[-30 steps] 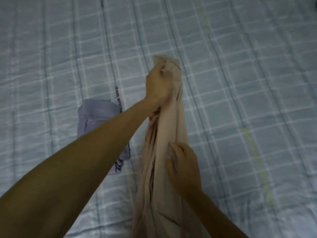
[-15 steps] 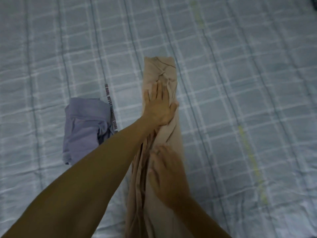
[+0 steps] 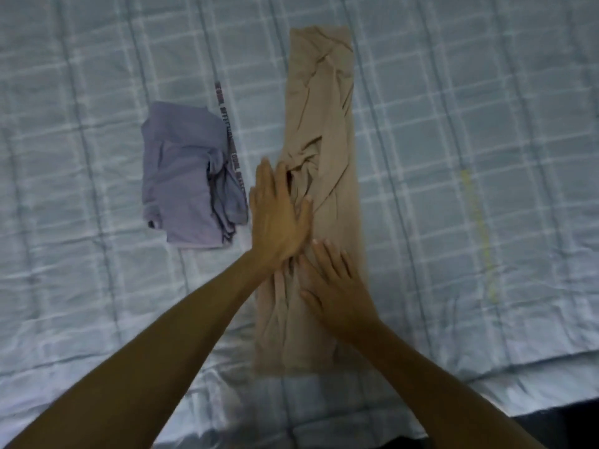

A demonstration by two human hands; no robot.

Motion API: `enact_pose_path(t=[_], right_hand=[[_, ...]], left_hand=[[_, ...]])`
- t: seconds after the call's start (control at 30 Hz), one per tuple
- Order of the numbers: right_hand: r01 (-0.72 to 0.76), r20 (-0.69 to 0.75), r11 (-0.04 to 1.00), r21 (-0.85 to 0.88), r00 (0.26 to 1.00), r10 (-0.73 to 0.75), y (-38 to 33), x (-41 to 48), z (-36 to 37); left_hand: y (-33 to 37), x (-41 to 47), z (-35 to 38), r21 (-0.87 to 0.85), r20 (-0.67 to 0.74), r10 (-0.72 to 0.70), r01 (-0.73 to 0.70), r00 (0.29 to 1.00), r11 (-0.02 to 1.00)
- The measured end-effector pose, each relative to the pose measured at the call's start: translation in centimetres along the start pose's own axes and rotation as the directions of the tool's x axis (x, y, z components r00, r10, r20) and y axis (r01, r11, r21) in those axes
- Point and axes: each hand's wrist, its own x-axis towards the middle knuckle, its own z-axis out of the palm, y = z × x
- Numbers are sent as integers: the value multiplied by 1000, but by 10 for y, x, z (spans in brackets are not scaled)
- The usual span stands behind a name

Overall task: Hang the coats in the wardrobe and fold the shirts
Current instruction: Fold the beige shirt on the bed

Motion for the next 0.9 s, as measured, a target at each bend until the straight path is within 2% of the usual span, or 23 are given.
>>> enact_pose_path(t=[0.07,0.1,0.17,0.2,0.23,0.3,0.37,0.43,0.53,0.7,0.9], right_hand=[[-13,38,1000,6,999,13,-6,-19,8],[-27,42,1000,0,999,27,-7,-23,11],[-37,41,999,-34,998,38,-8,-23,13],[-33,45,998,-45,998,35,-8,-22,12],[-23,51,999,-50,998,26,-7,-23,11],[25,59,998,-52,998,-22,-2,-31,9],[124,82,991,-39,989,-121,4,-49,9],[207,94,978,-31,975,-203,10,-72,11],[246,129,969,-31,962,-240,16,-103,17],[255,150,963,-92,959,-240,18,-105,18],[183,-23,983,-31,983,-184,3,-99,11]], left_hand=[[-9,-43,10,43,51,-172,170,984,985],[-13,-63,16,91,106,-186,177,977,980],[-23,-95,25,130,164,-96,75,982,989],[-28,-108,25,115,150,-50,33,987,993],[-33,-120,23,119,132,13,-29,991,992],[-44,-144,20,190,165,250,-279,954,941],[-60,-169,18,210,285,478,-540,831,815],[-69,-189,18,214,379,536,-635,754,742],[-72,-204,18,268,446,496,-640,745,720],[-66,-202,21,337,423,461,-608,780,719],[-49,-204,19,313,363,414,-527,835,790]])
